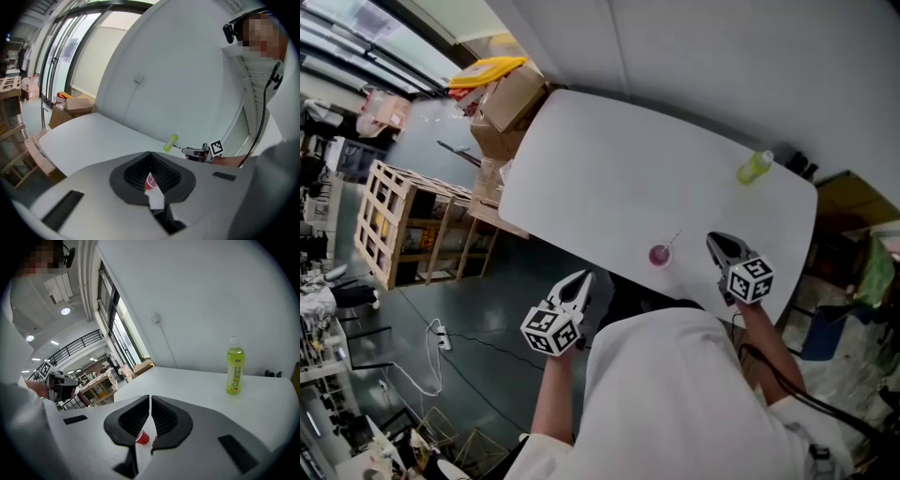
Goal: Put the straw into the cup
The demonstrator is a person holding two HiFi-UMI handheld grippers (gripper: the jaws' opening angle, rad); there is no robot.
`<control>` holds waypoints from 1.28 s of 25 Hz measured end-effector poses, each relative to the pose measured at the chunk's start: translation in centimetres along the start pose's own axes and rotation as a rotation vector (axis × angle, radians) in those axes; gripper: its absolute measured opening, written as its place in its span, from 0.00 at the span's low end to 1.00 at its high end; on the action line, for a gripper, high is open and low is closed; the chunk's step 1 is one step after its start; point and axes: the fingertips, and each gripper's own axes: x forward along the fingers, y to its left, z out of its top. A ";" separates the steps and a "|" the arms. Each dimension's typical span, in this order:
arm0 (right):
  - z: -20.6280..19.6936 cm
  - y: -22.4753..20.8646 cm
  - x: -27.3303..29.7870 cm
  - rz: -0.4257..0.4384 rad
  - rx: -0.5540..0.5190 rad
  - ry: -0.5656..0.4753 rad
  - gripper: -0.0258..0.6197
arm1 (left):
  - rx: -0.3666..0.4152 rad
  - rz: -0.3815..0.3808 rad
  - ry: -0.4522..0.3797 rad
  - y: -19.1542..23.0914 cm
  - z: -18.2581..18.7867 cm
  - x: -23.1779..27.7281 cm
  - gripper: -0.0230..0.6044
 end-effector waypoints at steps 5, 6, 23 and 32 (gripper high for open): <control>-0.2 0.5 -1.4 -0.015 0.009 -0.039 0.10 | 0.011 -0.012 -0.010 0.2 -0.4 -0.7 0.04; -0.3 0.7 -1.7 -0.017 0.008 -0.045 0.10 | 0.014 -0.016 -0.012 0.2 -0.5 -0.9 0.04; -2.5 9.6 -8.5 -0.206 0.111 -0.201 0.10 | 0.039 -0.165 -0.010 4.3 -1.5 -8.0 0.04; -5.1 16.5 -11.6 -0.261 0.087 -0.230 0.10 | 0.104 -0.269 0.048 4.0 -3.8 -12.4 0.04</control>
